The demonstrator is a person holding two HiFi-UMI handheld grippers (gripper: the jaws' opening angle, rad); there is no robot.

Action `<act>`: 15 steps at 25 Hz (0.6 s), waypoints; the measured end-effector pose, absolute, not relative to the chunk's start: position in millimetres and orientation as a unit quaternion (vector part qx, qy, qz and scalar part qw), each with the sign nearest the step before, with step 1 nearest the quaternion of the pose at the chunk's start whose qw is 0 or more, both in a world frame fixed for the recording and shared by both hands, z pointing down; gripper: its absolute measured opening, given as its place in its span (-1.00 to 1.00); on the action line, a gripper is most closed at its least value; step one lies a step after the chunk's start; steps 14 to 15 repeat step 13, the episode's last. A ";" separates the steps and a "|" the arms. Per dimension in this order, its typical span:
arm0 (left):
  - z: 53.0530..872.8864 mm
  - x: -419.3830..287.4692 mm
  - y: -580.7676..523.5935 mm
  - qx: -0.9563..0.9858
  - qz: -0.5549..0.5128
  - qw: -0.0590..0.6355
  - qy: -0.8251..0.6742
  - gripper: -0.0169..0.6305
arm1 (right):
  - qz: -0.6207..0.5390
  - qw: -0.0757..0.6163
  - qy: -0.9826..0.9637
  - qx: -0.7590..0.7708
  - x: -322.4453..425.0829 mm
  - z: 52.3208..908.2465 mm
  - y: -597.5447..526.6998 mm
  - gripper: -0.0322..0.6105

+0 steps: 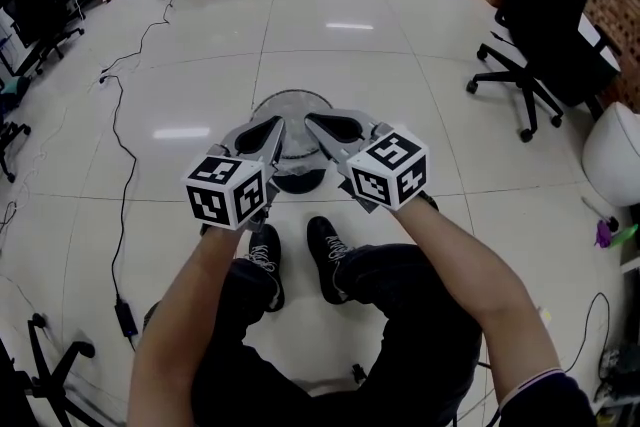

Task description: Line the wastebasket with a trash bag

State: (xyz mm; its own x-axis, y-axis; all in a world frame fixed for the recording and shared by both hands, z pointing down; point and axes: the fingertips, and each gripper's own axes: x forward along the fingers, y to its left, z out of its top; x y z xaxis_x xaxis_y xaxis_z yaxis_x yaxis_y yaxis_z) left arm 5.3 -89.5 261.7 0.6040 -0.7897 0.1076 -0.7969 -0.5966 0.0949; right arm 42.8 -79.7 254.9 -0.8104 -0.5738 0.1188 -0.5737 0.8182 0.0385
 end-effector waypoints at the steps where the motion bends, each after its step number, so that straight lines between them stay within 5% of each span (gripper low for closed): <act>1: 262.0 4.9 -89.2 0.893 0.027 0.067 -0.444 -0.91 | -0.001 0.062 -0.951 0.302 42.8 254.4 -79.5 -0.90; 15: 263.6 1.0 -89.0 0.891 0.028 0.071 -0.447 -0.91 | -0.002 0.064 -0.951 0.302 39.9 255.3 -78.6 -0.90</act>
